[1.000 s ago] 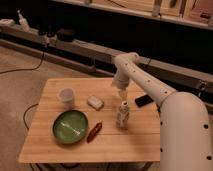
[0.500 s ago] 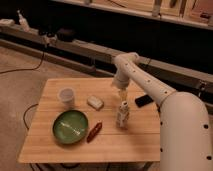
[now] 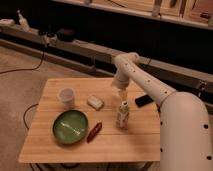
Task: Pick up the ceramic cup
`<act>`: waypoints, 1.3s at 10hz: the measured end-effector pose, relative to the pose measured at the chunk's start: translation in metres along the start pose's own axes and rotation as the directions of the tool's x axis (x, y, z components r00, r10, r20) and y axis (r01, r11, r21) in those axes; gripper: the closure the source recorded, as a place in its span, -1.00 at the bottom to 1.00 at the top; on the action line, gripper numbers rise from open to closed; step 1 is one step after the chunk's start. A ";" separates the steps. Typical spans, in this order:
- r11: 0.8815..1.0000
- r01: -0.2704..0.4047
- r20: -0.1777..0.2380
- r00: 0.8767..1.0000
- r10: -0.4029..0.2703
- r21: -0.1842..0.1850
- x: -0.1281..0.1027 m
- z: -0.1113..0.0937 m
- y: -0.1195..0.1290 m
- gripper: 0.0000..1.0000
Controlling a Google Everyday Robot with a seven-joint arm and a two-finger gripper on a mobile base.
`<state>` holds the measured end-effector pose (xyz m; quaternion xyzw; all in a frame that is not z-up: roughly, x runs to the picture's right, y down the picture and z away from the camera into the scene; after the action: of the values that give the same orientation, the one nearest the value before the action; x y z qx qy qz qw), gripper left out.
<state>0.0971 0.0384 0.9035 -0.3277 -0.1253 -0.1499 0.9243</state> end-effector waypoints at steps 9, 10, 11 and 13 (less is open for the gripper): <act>1.000 0.002 0.000 1.000 -0.002 0.000 0.000 0.000 0.000 -0.60; 1.000 0.011 -0.004 1.000 -0.011 0.005 -0.001 -0.002 -0.001 -0.60; 0.998 0.056 -0.019 0.998 -0.056 0.018 -0.008 -0.008 -0.005 -0.60; 0.986 0.162 -0.044 0.986 -0.160 0.043 -0.035 -0.020 -0.017 -0.60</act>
<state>0.0615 0.0201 0.8863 -0.2921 -0.1363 -0.2277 0.9189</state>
